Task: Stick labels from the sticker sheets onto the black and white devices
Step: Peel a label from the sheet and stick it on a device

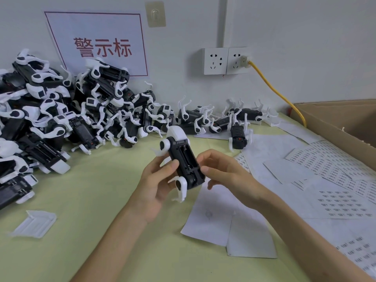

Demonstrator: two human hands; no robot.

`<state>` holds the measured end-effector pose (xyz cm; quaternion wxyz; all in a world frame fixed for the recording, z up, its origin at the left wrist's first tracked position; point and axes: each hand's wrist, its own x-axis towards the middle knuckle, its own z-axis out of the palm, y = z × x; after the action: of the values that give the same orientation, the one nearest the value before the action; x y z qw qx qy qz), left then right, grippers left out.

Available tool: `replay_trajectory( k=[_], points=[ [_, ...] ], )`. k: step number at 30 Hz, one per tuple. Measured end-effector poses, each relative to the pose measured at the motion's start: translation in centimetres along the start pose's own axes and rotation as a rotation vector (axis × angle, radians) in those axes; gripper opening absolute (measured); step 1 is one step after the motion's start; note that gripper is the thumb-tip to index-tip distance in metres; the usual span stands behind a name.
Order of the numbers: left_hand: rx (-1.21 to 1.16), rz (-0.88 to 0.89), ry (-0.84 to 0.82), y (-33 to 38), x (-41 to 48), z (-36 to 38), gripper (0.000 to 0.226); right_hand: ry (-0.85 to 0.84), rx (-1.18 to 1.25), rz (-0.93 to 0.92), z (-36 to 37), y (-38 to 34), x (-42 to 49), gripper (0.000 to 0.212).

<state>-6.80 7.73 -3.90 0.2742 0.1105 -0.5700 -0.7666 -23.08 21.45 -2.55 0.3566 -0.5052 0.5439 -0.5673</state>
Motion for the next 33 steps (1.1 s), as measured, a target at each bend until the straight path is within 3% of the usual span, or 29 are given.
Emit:
replay_trajectory(
  k=[3, 6, 8, 10, 14, 17, 19, 22, 27, 31, 33],
  points=[
    [-0.071, -0.003, 0.054, -0.1, 0.3, -0.2, 0.046, 0.009, -0.045, 0.015, 0.0, 0.2, 0.1, 0.008],
    [-0.174, 0.010, 0.071, 0.4, 0.2, -0.3, 0.043, 0.128, -0.143, 0.054, 0.0, 0.6, 0.4, 0.017],
    [-0.247, 0.032, 0.036, 0.9, 0.1, -0.4, 0.076, 0.302, -0.429, 0.074, -0.3, 1.6, 0.8, 0.018],
    [-0.319, 0.032, 0.053, 1.1, 0.0, -0.9, 0.078, 0.415, -0.752, 0.160, -0.9, 2.3, 1.0, 0.013],
    [-0.327, 0.061, 0.059, 1.0, 0.0, -1.1, 0.082, 0.305, -1.021, 0.414, -2.1, 2.9, 0.8, 0.051],
    [-0.285, 0.010, 0.117, 1.2, 0.0, -0.9, 0.047, 0.288, -1.048, 0.413, -2.0, 3.3, 0.8, 0.060],
    [-0.206, -0.031, 0.161, 1.2, 0.0, -0.8, 0.036, 0.320, -1.067, 0.419, -1.9, 3.4, 0.8, 0.069],
    [-0.171, -0.012, 0.189, 1.3, 0.0, -0.7, 0.034, 0.348, -1.066, 0.429, -2.0, 2.7, 0.8, 0.072],
    [-0.163, 0.008, 0.224, 1.3, 0.0, -0.5, 0.036, 0.476, -0.757, 0.255, -2.2, 1.6, 0.8, 0.042],
    [-0.126, 0.006, 0.200, 1.2, 0.0, -0.7, 0.051, 0.759, -0.548, 0.060, -2.1, 1.0, 0.6, 0.024],
    [-0.141, 0.012, 0.209, 1.3, 0.0, -0.6, 0.046, 0.917, -0.450, -0.036, -2.5, 0.5, 0.4, 0.021]
  ],
)
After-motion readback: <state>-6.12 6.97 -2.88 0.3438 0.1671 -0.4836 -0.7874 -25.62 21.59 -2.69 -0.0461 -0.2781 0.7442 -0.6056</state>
